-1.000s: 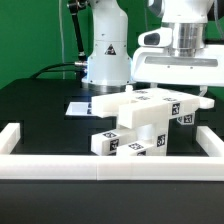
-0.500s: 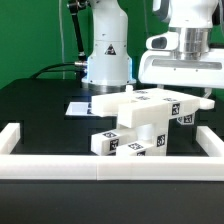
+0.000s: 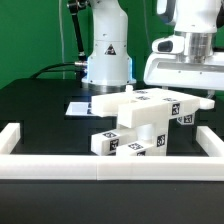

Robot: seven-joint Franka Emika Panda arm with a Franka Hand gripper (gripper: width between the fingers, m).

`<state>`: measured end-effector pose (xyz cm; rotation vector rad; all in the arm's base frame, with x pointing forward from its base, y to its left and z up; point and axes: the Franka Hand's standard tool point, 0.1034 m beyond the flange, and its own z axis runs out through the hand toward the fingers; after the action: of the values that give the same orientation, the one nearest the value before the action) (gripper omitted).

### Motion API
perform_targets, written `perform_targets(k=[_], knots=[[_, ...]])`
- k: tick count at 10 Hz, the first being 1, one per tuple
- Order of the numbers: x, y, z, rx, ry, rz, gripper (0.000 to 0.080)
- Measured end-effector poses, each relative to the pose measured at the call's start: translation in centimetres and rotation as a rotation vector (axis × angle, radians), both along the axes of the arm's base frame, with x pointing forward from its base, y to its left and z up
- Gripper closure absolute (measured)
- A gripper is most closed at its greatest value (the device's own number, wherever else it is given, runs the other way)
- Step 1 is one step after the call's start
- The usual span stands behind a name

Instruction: Assemble chair

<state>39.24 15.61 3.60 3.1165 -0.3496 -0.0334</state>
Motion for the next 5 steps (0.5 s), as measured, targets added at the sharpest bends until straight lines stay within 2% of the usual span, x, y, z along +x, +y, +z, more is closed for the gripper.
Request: perform_targets(k=[5], knots=[[0.1, 1.4, -0.5, 0.008, -0.072, 0.129, 0.015]])
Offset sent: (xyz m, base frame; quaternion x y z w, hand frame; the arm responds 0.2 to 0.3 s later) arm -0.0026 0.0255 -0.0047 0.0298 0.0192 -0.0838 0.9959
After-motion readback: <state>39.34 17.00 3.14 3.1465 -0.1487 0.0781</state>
